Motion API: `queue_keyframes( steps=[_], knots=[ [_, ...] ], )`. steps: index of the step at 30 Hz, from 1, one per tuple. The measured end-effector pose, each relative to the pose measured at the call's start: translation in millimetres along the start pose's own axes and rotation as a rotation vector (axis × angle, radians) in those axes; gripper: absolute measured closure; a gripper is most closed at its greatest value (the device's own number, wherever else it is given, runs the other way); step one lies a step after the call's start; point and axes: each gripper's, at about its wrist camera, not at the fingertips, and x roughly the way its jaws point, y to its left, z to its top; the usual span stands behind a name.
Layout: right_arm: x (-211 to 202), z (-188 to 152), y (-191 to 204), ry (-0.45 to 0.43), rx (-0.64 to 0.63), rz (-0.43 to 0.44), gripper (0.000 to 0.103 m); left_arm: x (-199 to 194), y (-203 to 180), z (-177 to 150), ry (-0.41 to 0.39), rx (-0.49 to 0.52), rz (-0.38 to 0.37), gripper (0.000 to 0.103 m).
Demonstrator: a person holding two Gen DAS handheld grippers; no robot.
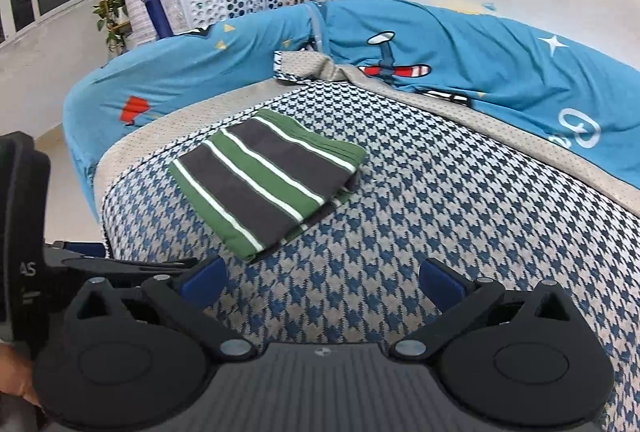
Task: Fold clothes
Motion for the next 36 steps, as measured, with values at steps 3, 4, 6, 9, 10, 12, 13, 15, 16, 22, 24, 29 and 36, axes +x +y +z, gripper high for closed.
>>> queue_keyframes(
  steps=[3, 4, 6, 9, 10, 12, 13, 15, 16, 22, 24, 29, 36],
  knots=[
    [1.4, 2.1, -1.1, 0.008, -0.001, 0.019, 0.000, 0.4, -0.5, -1.3, 0.004, 0.003, -0.001, 0.000],
    [1.7, 2.7, -1.8, 0.010, -0.002, 0.022, 0.000, 0.4, -0.4, -2.0, 0.005, 0.003, -0.003, 0.000],
    [2.0, 4.1, -4.7, 0.006, -0.012, 0.025, 0.000, 0.5, -0.8, -3.3, 0.008, 0.007, -0.006, 0.000],
    [3.4, 7.8, -9.3, -0.003, -0.027, 0.049, 0.000, 0.5, -1.8, -4.5, 0.010, 0.015, -0.004, 0.000],
    [4.0, 9.2, -10.4, -0.006, -0.032, 0.058, 0.000, 0.4, -2.3, -4.9, 0.009, 0.017, -0.001, 0.000],
    [6.4, 12.4, -11.8, -0.006, -0.045, 0.069, 0.000, 0.2, -2.4, -4.7, 0.008, 0.016, 0.001, 0.000],
    [8.8, 13.8, -13.2, 0.001, -0.041, 0.071, 0.000, 0.1, -2.6, -4.5, 0.005, 0.015, 0.003, 0.000],
    [14.6, 15.5, -17.0, 0.018, -0.021, 0.074, 0.000, -0.5, -3.8, -3.5, -0.002, 0.013, 0.005, 0.000],
    [17.5, 15.7, -19.0, 0.020, -0.011, 0.072, 0.000, -1.1, -5.0, -2.7, -0.006, 0.013, 0.004, 0.000],
    [30.1, 18.2, -30.9, 0.029, 0.009, 0.053, 0.000, -1.6, -9.7, 2.4, -0.021, 0.013, -0.004, 0.000],
    [37.8, 17.4, -36.3, 0.063, 0.046, 0.055, 0.000, 0.1, -8.4, 6.7, -0.022, 0.006, -0.001, 0.000],
    [43.7, 8.3, -35.6, 0.093, 0.082, 0.041, 0.000, 1.0, 2.0, 14.2, -0.057, -0.005, 0.019, 0.000],
    [42.3, -6.6, -17.6, 0.113, 0.072, 0.047, 0.001, 5.1, 12.1, 15.9, -0.049, 0.013, 0.014, 0.000]
  ],
)
